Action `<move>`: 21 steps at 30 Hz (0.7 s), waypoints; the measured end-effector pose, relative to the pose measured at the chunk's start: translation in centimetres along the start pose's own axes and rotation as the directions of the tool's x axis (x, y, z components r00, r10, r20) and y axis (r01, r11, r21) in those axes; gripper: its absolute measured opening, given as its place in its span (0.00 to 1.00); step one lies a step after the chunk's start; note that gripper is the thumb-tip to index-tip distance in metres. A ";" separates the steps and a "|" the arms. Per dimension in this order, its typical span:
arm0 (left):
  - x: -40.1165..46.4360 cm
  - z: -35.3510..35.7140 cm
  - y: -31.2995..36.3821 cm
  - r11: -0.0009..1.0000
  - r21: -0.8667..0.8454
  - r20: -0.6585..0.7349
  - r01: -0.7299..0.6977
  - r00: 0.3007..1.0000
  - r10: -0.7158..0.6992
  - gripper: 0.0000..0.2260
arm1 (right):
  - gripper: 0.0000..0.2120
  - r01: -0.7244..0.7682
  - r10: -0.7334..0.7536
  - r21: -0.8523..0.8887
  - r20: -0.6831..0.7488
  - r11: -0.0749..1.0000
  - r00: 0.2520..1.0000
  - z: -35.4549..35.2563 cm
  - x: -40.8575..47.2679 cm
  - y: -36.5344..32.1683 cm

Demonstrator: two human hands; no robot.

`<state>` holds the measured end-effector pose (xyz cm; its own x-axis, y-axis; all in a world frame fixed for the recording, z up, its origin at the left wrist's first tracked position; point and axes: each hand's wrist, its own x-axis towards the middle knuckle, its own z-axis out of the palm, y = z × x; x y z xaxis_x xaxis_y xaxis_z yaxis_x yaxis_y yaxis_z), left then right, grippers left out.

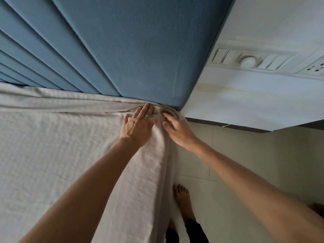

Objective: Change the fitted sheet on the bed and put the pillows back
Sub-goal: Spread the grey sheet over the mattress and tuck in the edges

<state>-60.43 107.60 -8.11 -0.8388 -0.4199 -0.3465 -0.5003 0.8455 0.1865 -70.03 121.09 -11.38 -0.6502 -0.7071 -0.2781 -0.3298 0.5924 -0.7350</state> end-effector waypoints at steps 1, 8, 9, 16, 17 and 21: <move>0.2 0.1 -0.2 1.000 -0.007 0.024 0.005 1.000 -0.005 0.24 | 0.25 -0.026 0.025 0.038 0.026 0.999 0.999 0.1 0.1 -0.2; 2.0 -0.1 -0.9 0.998 0.048 -0.056 -0.046 0.997 0.049 0.22 | 0.24 -0.215 0.198 0.029 0.287 0.976 0.937 -0.3 3.7 -2.8; 2.2 -0.3 -0.8 0.997 0.056 -0.078 -0.054 0.995 0.058 0.21 | 0.24 -0.262 0.236 0.048 0.302 0.964 0.923 -0.3 4.3 -2.9; 3.5 -1.1 0.8 0.996 0.083 -0.098 0.024 0.995 -0.016 0.14 | 0.21 -0.418 0.373 0.140 0.264 0.898 0.889 -0.4 5.5 -3.5; 3.4 -1.2 0.9 0.996 0.079 -0.084 0.031 0.996 -0.024 0.14 | 0.22 -0.394 0.370 0.081 0.217 0.915 0.903 -0.3 5.2 -3.0; 1.7 -1.5 -0.1 0.998 0.021 -0.112 -0.056 0.992 0.058 0.16 | 0.12 -0.116 0.111 -0.091 -0.058 0.989 0.992 0.0 1.6 0.0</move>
<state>-62.11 106.31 -7.30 -0.8851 -0.4045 -0.2302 -0.4481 0.8744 0.1862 -71.06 119.93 -11.83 -0.7210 -0.6138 -0.3216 -0.3132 0.7027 -0.6389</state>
